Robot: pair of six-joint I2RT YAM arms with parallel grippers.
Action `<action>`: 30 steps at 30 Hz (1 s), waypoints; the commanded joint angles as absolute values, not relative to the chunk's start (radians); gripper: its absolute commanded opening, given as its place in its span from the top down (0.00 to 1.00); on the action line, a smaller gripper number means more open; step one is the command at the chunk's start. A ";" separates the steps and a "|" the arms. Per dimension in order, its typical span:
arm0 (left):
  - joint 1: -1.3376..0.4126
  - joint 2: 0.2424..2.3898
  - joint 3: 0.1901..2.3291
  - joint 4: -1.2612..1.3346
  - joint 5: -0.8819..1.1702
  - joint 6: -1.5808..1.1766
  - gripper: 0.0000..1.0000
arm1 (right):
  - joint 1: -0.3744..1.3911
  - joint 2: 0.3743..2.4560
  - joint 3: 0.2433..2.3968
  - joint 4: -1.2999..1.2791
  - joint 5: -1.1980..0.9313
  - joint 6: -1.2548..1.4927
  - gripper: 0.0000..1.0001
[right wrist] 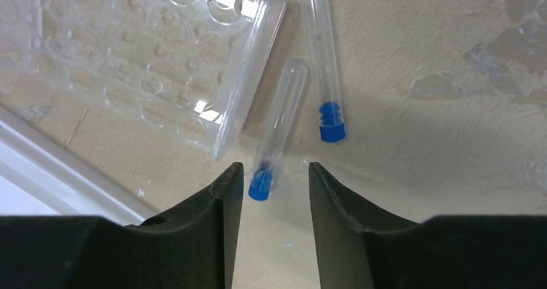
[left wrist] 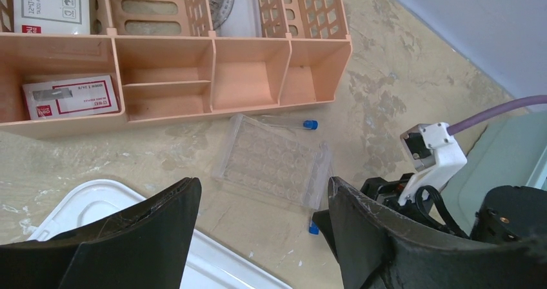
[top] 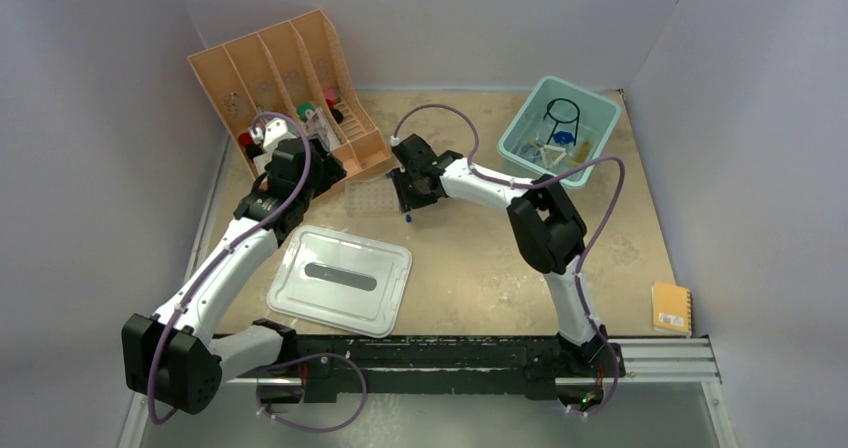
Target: Organize the chemistry lab equipment
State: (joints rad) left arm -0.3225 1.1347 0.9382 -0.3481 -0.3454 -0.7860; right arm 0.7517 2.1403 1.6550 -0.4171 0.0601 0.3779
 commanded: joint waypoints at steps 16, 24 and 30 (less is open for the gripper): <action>-0.314 1.121 0.945 -0.324 -0.347 -0.814 0.28 | 0.811 2.201 1.668 -0.411 0.200 0.329 0.87; -0.304 1.130 0.984 -0.304 -0.251 -0.866 0.23 | 0.807 2.012 1.523 -0.347 0.110 0.197 0.98; -0.304 1.147 0.976 -0.243 -0.141 -0.861 0.18 | 0.787 1.808 1.407 -0.265 -0.047 0.119 0.99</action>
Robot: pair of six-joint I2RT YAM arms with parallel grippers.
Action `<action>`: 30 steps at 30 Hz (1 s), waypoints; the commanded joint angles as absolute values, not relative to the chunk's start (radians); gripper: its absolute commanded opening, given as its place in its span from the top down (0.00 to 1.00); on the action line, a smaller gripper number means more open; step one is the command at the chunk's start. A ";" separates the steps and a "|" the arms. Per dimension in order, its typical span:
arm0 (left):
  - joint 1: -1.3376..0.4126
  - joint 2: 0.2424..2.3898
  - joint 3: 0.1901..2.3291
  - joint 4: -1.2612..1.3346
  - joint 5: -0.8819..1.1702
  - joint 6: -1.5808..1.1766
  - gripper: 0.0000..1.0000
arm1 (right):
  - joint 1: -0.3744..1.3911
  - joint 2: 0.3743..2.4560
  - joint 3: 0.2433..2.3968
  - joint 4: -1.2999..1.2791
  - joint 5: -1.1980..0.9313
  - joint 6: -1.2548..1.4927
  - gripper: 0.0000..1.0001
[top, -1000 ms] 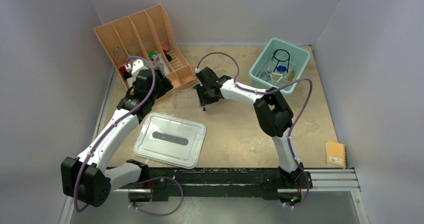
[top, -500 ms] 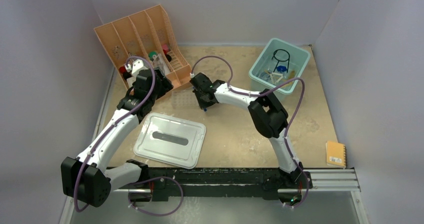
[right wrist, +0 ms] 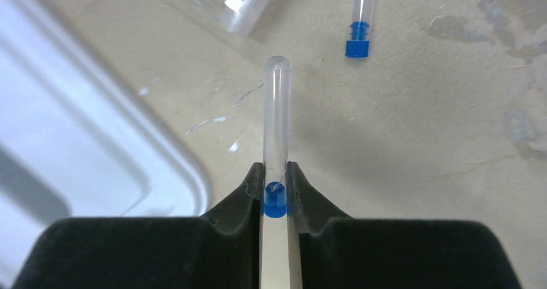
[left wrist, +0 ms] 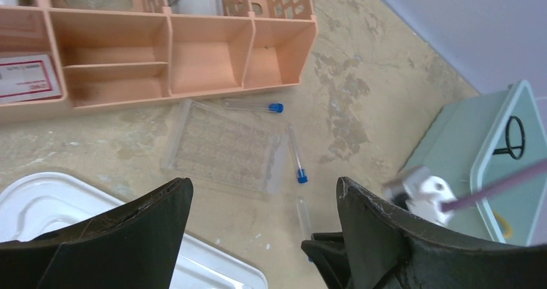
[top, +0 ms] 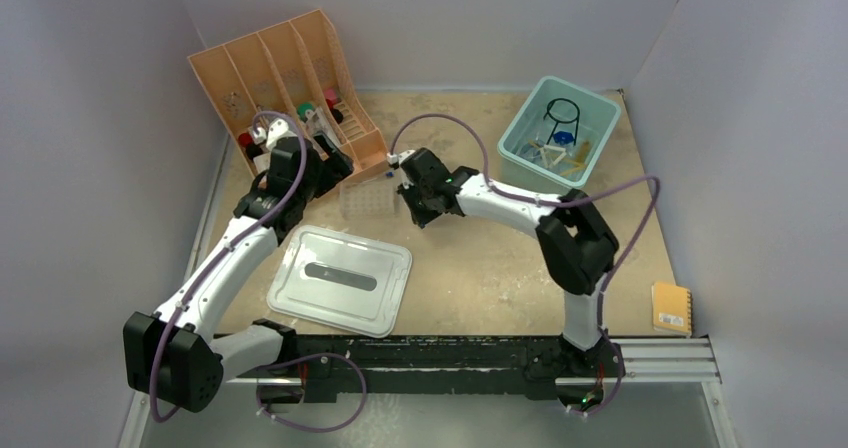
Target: Organize the chemistry lab equipment
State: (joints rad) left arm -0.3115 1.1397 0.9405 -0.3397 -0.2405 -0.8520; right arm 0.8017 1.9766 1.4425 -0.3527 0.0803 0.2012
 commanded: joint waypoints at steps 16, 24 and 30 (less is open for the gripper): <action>-0.284 1.206 0.864 0.260 0.473 -0.997 0.21 | 0.707 1.505 1.345 -0.088 -0.402 -0.096 0.94; -0.284 1.238 0.845 0.343 0.554 -1.032 0.47 | 0.665 1.494 1.358 -0.117 -0.449 -0.138 0.95; -0.284 1.259 0.852 0.330 0.570 -1.026 0.58 | 0.662 1.528 1.407 -0.162 -0.492 -0.178 0.94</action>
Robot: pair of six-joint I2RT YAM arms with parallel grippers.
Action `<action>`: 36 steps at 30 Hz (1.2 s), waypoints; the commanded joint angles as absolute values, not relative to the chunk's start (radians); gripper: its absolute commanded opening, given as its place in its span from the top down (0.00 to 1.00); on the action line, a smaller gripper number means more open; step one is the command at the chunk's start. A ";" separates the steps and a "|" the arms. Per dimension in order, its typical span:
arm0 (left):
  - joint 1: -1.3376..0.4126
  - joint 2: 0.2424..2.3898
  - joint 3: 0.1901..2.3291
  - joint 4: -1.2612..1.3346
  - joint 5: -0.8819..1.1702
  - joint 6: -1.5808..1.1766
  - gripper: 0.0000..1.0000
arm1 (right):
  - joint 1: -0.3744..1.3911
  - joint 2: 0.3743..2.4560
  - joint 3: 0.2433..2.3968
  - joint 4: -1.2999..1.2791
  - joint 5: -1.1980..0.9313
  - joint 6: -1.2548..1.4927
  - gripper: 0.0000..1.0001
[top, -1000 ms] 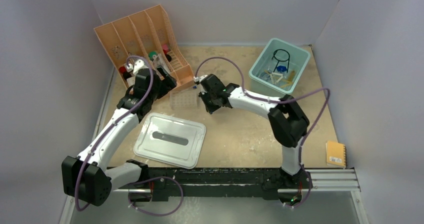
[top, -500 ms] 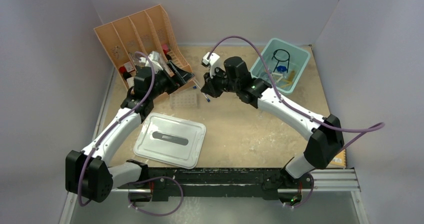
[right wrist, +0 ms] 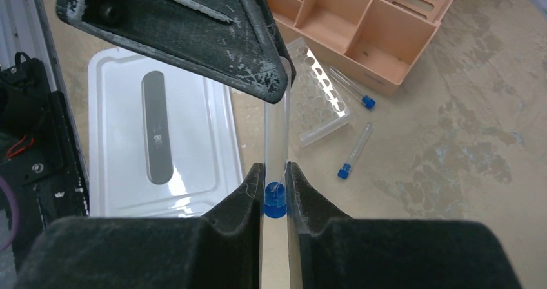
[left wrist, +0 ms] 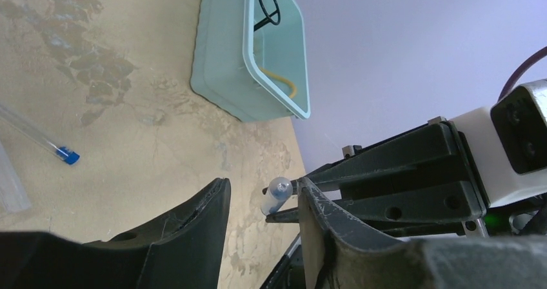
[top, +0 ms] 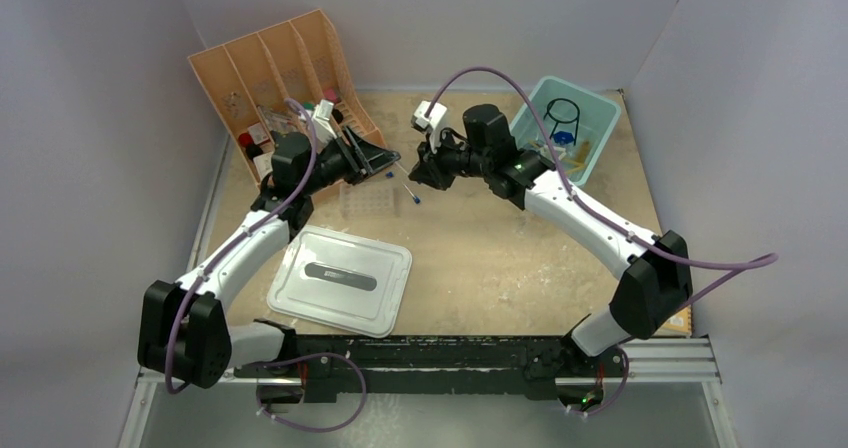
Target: Organize the chemistry lab equipment
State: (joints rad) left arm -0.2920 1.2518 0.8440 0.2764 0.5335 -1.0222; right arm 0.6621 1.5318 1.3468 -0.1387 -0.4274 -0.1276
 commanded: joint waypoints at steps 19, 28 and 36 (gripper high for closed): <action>-0.284 1.248 0.905 0.246 0.565 -0.972 1.00 | 0.630 1.546 1.497 -0.173 -0.444 0.005 0.59; -0.282 1.286 1.098 0.177 0.478 -1.125 1.00 | 0.601 1.373 1.260 0.251 -0.119 0.756 0.20; -0.252 1.357 1.109 0.366 0.504 -1.424 1.00 | 0.583 1.484 1.326 0.377 -0.171 1.137 0.23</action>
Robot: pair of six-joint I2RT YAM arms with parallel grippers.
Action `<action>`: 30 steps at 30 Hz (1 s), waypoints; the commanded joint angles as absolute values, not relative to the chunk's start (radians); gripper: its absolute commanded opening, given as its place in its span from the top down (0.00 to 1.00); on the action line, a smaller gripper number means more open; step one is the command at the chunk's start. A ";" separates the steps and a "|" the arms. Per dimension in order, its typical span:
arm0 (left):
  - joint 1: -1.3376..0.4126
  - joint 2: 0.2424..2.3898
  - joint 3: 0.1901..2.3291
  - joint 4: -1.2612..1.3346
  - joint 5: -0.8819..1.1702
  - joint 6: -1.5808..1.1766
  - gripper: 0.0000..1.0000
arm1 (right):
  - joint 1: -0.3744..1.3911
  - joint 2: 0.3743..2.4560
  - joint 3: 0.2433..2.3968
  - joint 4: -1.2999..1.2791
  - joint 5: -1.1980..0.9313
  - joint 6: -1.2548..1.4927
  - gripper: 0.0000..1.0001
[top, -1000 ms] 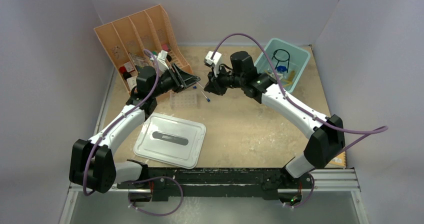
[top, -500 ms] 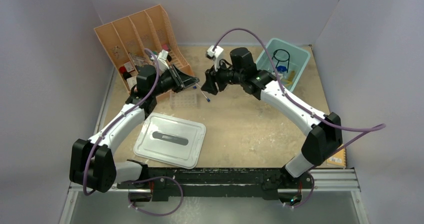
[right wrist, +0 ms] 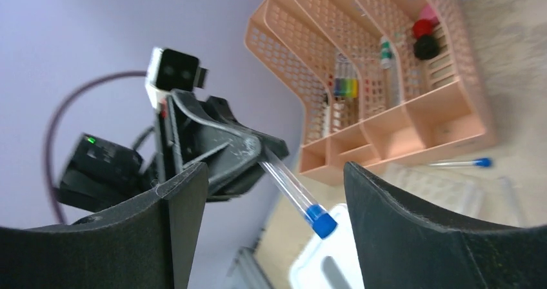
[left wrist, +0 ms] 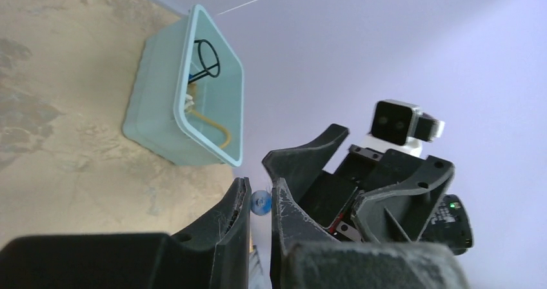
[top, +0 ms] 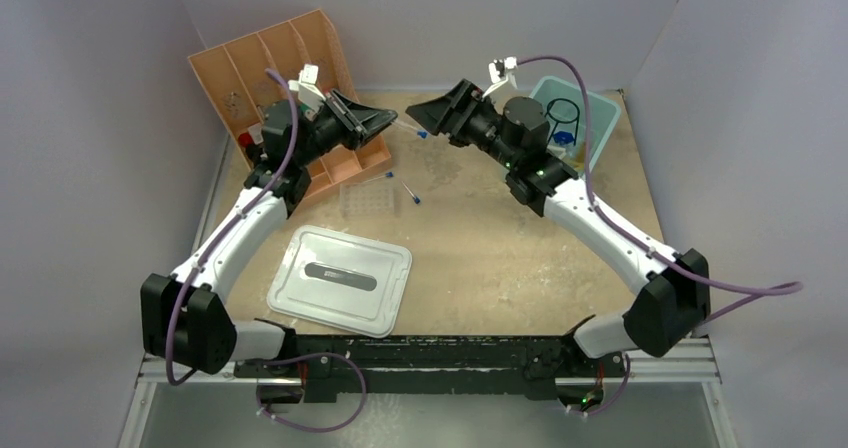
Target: Organize the chemistry lab equipment
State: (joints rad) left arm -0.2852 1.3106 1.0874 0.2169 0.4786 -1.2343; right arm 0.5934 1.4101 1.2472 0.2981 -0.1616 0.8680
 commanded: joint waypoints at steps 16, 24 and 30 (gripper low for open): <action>-0.203 1.358 1.007 0.575 0.518 -1.621 1.00 | 0.580 1.502 1.245 0.563 -0.205 1.297 0.64; -0.202 1.360 1.009 0.573 0.518 -1.611 1.00 | 0.580 1.520 1.264 0.575 -0.241 1.320 0.83; -0.196 1.357 1.024 0.499 0.524 -1.540 0.81 | 0.577 1.547 1.277 0.563 -0.303 1.308 0.94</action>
State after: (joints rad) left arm -0.2050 1.3808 1.0050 0.5083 0.5182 -1.6035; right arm 0.5793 1.5517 1.2320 0.5213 -0.2379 1.3151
